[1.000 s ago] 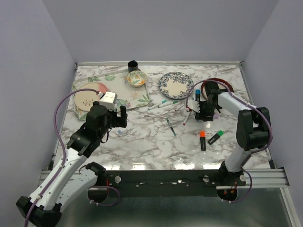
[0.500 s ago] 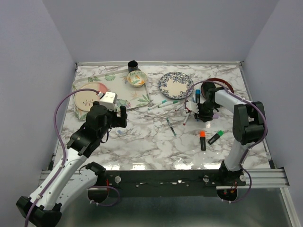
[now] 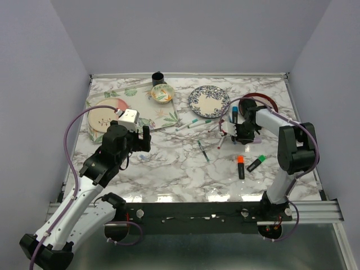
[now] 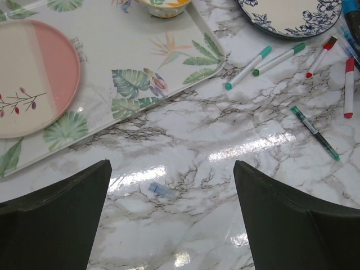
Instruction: Open the pen caps
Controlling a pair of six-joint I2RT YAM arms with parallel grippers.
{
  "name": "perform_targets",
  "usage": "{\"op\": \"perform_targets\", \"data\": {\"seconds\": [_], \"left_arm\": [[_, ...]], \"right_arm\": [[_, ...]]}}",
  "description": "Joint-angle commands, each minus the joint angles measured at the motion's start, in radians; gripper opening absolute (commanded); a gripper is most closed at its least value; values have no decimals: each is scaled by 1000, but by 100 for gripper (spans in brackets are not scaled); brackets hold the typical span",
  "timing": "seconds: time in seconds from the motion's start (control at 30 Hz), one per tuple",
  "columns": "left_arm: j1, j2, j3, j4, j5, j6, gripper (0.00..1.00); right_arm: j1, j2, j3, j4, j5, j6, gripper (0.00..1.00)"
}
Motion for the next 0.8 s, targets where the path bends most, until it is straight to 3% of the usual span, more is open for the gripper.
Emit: {"op": "perform_targets", "data": {"seconds": [0.0, 0.17, 0.4, 0.57, 0.77], "left_arm": [[6, -8, -10, 18, 27, 9, 99], [6, -8, -13, 21, 47, 9, 99], [10, 0, -13, 33, 104, 8, 99], [16, 6, -10, 46, 177, 11, 99], [16, -8, -19, 113, 335, -94, 99]], "right_arm": [[-16, -22, -90, 63, 36, -7, 11], [-32, -97, -86, 72, -16, 62, 1], [-35, -292, -69, 45, -214, 202, 1], [-35, -430, 4, 22, -429, 461, 1], [-35, -559, -5, 207, -673, 933, 1]]}}
